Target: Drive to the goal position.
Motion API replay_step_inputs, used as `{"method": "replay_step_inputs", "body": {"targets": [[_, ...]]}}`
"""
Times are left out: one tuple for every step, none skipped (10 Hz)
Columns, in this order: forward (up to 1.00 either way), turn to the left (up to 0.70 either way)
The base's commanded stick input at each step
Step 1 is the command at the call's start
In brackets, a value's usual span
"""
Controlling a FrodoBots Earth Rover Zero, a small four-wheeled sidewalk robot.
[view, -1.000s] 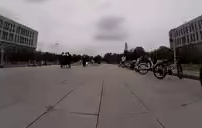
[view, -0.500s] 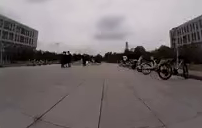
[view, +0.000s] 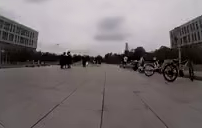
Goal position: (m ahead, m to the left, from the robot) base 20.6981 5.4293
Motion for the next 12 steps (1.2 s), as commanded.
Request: {"method": "replay_step_inputs", "body": {"targets": [[0.67, 0.01], [0.67, 0.01], [0.67, 0.01], [0.67, 0.01], [0.67, 0.01], [0.67, 0.01], [0.67, 0.01], [0.67, 0.01], [0.67, 0.01], [0.67, 0.01], [0.67, 0.01], [0.67, 0.01]]}}
